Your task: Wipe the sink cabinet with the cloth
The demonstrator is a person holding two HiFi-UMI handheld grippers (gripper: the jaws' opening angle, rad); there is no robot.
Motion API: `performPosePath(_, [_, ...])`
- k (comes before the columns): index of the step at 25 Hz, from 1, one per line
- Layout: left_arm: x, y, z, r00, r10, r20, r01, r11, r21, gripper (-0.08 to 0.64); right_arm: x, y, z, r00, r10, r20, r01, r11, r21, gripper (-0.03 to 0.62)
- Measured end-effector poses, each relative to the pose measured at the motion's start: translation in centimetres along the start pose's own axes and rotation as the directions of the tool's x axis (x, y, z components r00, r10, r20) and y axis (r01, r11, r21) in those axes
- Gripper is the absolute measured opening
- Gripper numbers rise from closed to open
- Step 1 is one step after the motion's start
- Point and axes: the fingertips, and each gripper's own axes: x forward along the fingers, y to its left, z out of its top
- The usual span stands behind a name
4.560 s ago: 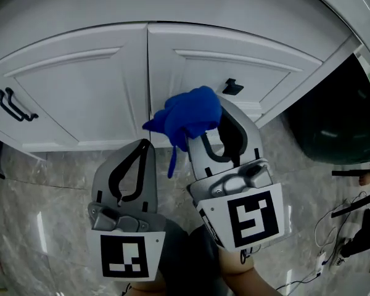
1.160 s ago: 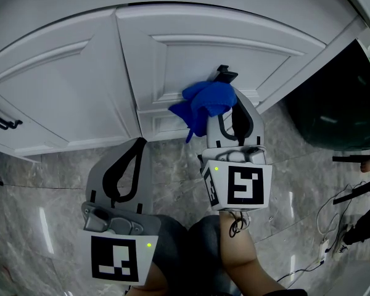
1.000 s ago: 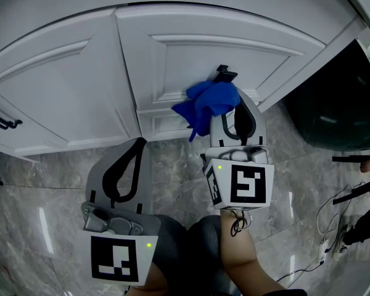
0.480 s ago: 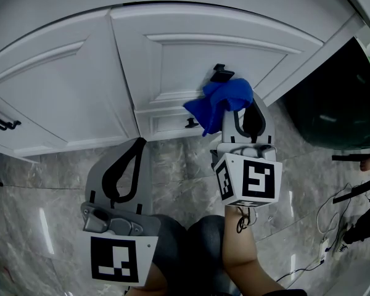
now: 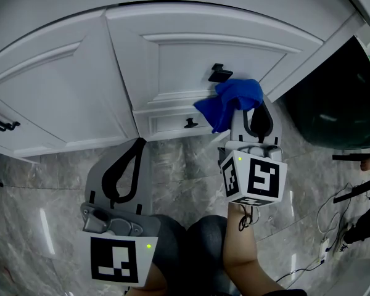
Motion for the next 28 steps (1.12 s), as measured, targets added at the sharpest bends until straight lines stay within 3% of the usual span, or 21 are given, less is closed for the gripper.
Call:
performPosePath(13, [0.5,-0.2,-0.3,1.000,-0.001,-0.008,0.001,1.000,0.006,0.002,-0.5,-3.7,-0.7,0.995,-0.104,-0.011,0.104,0.994,0.018,0.115])
performPosePath(28, [1.9,-1.0,-0.8,1.000,-0.016,-0.022,0.016,1.000,0.010,0.002,-0.8,-5.2,-0.4,0.989,-0.144,0.025,0.144,0.989,0.009,0.115])
